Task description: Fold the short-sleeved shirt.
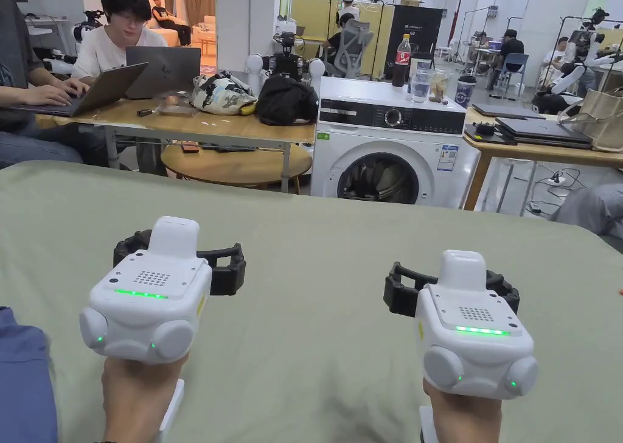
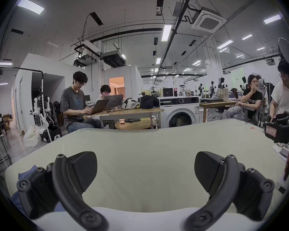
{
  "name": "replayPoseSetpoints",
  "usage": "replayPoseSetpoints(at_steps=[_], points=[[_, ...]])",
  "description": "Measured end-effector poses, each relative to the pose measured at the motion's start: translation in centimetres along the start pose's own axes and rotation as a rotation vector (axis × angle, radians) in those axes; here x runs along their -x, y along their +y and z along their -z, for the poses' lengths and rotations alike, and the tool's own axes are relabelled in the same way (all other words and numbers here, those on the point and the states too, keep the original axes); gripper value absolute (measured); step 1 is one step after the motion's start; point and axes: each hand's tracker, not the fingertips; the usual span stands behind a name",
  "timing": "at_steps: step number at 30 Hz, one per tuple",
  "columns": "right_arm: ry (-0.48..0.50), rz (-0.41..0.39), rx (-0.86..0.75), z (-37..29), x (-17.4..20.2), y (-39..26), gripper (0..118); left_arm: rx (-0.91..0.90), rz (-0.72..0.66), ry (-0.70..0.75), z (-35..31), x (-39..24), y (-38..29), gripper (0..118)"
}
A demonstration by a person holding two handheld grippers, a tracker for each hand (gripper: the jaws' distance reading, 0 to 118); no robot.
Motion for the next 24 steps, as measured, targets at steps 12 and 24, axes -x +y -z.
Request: replayPoseSetpoints(at_steps=[12, 24], points=[[-0.037, -0.017, -0.022, -0.5, 0.5, -0.1, 3, -0.035, -0.030, -0.039, -1.1, 0.4, 0.0, 27], [-0.005, 0.054, -0.025, -0.9, -0.6, 0.0, 0, 0.030, -0.047, -0.004, -0.5, 1.0, 0.1, 0]])
